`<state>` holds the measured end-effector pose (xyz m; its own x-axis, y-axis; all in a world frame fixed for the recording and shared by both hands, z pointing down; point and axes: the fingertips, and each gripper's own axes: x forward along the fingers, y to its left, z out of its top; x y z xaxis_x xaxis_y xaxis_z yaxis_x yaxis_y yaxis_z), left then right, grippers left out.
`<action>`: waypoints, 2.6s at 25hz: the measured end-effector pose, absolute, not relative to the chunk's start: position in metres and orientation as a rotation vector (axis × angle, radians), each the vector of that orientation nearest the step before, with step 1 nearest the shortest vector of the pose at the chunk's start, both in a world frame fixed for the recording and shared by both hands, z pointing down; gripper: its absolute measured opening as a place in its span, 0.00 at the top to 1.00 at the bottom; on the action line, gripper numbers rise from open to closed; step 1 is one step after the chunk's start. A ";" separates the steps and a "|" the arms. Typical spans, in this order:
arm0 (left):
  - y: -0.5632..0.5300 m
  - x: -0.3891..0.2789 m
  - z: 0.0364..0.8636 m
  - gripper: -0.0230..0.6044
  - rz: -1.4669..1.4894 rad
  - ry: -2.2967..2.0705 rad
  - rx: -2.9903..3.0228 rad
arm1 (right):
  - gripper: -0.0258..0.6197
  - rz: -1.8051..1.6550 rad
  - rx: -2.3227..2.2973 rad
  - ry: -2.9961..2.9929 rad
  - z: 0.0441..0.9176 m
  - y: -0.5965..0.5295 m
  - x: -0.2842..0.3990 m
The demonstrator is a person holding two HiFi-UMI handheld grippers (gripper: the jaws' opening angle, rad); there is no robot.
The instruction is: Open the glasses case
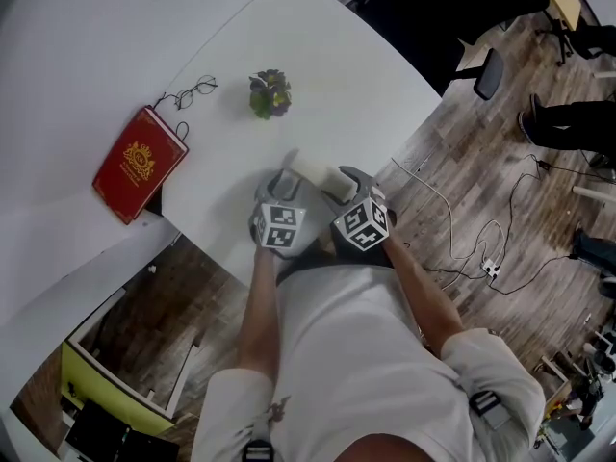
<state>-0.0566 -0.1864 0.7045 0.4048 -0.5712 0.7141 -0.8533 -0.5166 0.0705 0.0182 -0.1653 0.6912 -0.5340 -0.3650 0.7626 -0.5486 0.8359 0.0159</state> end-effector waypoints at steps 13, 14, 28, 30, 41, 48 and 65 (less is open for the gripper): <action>-0.187 -0.058 0.721 0.63 0.923 -1.182 2.225 | 0.45 0.295 0.612 -2.145 0.711 -0.160 0.010; -0.189 -0.057 0.720 0.63 0.919 -1.184 2.236 | 0.45 0.294 0.610 -2.140 0.712 -0.160 0.010; -0.183 -0.057 0.728 0.63 0.939 -1.157 2.208 | 0.48 0.324 0.622 -2.066 0.727 -0.159 0.016; -0.184 -0.056 0.728 0.63 0.938 -1.154 2.209 | 0.48 0.342 0.619 -2.071 0.727 -0.159 0.017; -0.186 -0.049 0.722 0.64 0.915 -1.152 2.222 | 0.48 0.487 0.615 -2.114 0.721 -0.160 0.017; -0.186 -0.048 0.723 0.64 0.921 -1.149 2.223 | 0.48 0.506 0.653 -2.125 0.717 -0.163 0.021; -0.186 -0.048 0.723 0.64 0.913 -1.147 2.219 | 0.60 0.485 0.668 -2.155 0.700 -0.169 0.025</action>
<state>-0.0481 -0.1858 0.7232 0.4270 -0.5192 0.7404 -0.8377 -0.5354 0.1077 0.0252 -0.1686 0.6999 -0.5322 -0.2963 0.7931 -0.6077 0.7859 -0.1141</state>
